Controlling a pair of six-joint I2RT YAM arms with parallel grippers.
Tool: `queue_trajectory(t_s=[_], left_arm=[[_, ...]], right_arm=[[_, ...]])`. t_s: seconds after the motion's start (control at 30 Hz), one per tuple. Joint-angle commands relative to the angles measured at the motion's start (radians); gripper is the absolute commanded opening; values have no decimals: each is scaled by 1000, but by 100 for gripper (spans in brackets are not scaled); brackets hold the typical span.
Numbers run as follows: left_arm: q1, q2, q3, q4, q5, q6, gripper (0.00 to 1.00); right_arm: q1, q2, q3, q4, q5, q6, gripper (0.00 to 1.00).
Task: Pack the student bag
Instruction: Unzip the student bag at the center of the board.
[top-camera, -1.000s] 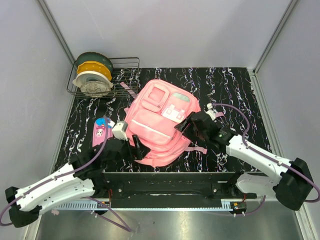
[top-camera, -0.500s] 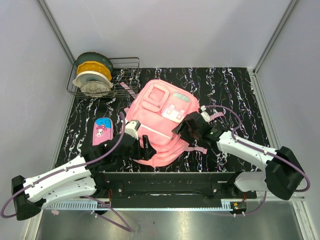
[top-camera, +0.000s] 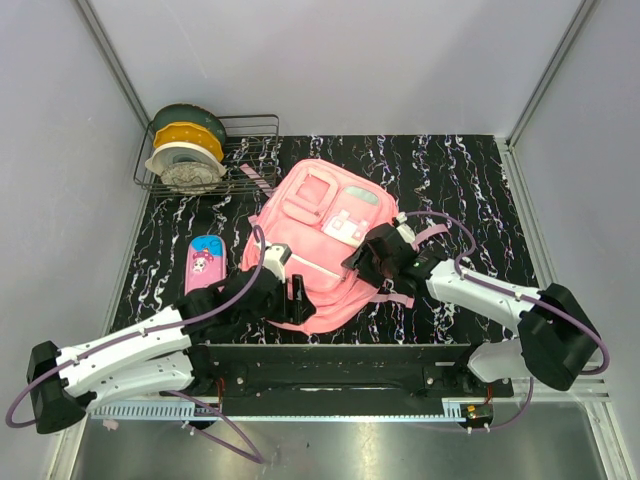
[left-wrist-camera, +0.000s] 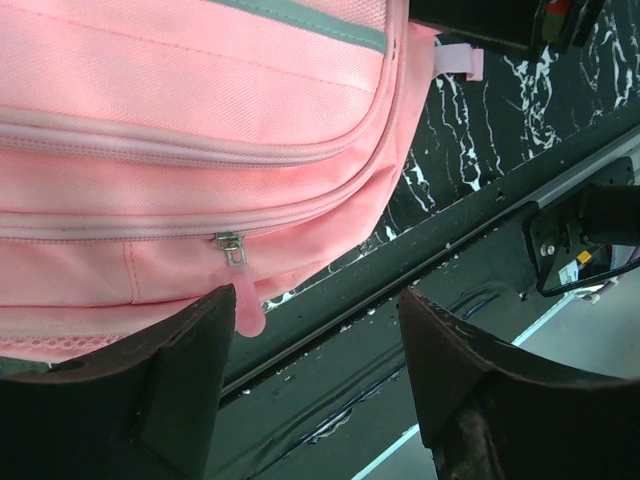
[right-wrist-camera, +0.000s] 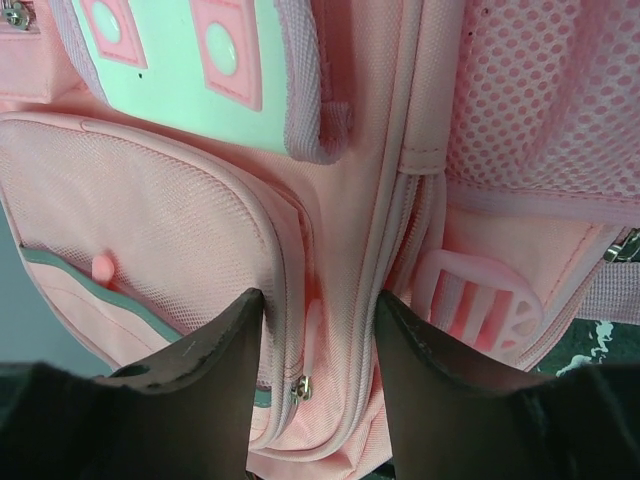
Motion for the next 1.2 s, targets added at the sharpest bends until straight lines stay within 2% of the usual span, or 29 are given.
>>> queue_trajectory(t_s=[0.0,0.07,0.1,0.17,0.2,0.37,0.43,0.53,0.63,0.83,0.93,1.0,1.07,1.17], left_arm=[[-6,-1,-3,-20,-19,16,69],[-8,7,-3,-25,-20,13,68],[-6,13,-3,-29,-20,13,68],[-6,18,0,-46,-32,13,67],[-8,18,0,-48,-32,15,63],[-6,36,-2,-51,-35,31,61],[-6,57,-8,-48,-49,31,58],[-6,87,-9,-28,-66,41,54],[-6,123,3,-20,-84,44,47],[-6,159,4,-8,-133,31,41],[-6,173,10,4,-153,28,35],[-6,183,12,15,-155,25,27],[-6,199,12,17,-161,16,25],[-6,209,6,20,-172,2,14]], right_arm=[[-4,7,31,54,12,2,47],[-4,5,32,59,14,-1,43],[-3,4,34,60,14,-3,37],[-4,1,32,60,15,-9,32],[-4,-2,34,62,14,-8,28],[-4,-19,31,63,18,-21,24],[-4,-27,32,66,15,-26,19],[-4,-42,32,65,12,-37,18],[-4,-60,31,62,14,-41,15],[-4,-100,26,50,20,-47,15],[-4,-111,32,42,23,-55,15],[-4,-116,37,39,26,-58,15],[-4,-120,37,39,26,-60,15],[-4,-123,35,39,21,-63,15]])
